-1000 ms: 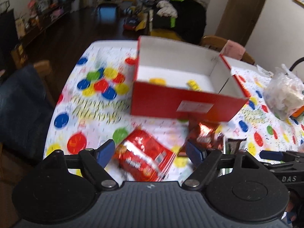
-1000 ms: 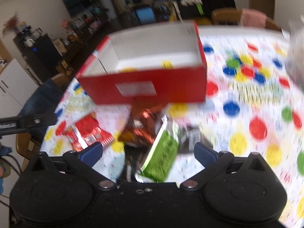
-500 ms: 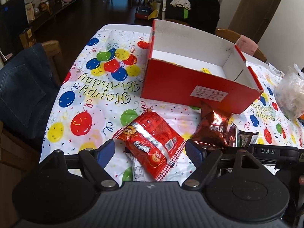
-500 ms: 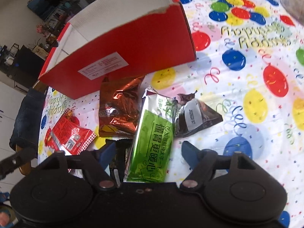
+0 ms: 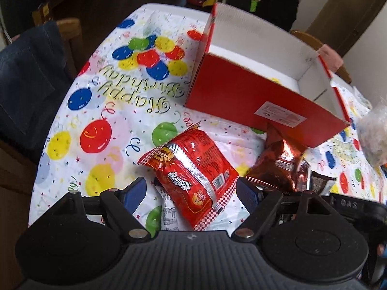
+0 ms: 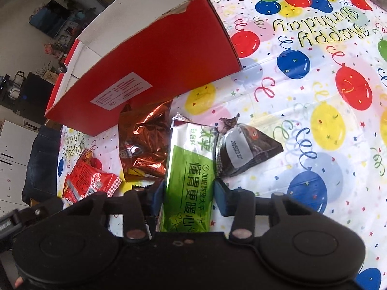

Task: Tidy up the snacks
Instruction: 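Grasp red chip bag with left tool while right tool grasps green-wrapped bar, then lift red chip bag with left tool while right tool carries green bar over box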

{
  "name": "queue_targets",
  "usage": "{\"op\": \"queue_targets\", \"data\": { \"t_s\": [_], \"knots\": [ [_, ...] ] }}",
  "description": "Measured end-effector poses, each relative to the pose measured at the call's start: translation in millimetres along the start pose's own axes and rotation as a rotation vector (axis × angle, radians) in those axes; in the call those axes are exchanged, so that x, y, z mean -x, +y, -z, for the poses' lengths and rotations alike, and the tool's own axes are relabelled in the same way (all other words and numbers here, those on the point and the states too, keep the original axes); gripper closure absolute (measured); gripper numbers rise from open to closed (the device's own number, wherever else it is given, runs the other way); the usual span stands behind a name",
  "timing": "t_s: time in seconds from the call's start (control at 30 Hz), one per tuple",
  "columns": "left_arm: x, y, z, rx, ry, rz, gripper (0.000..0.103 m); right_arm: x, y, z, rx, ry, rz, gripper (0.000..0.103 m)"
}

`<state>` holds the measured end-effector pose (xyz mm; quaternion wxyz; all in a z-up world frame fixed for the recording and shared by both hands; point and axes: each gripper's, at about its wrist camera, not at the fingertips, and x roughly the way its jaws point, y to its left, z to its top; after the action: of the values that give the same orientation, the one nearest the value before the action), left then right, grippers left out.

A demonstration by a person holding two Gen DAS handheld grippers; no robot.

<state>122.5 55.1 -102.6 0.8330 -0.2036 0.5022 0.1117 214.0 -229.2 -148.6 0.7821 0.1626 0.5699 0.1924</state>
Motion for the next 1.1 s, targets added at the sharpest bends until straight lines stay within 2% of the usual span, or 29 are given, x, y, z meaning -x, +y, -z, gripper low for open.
{"op": "queue_targets", "data": {
  "t_s": [0.23, 0.53, 0.87, 1.0, 1.1],
  "knots": [
    [-23, -11, -22, 0.124, 0.065, -0.054, 0.022, 4, 5, 2, 0.066, -0.004, 0.026, 0.062],
    [-52, -15, -43, 0.227, 0.110, -0.200, 0.022, 3, 9, 3, 0.107, -0.002, 0.033, 0.062],
    [-74, -27, -48, 0.178, 0.125, -0.236, 0.022, 2, 13, 4, 0.146, 0.010, 0.042, 0.061],
    [-76, -24, -45, 0.178, 0.123, -0.215, 0.022, 2, 15, 3, 0.161, 0.011, 0.053, 0.062],
    [-75, -22, -44, 0.182, 0.116, -0.196, 0.027, 2, 15, 4, 0.159, 0.012, 0.056, 0.062]
  ]
}}
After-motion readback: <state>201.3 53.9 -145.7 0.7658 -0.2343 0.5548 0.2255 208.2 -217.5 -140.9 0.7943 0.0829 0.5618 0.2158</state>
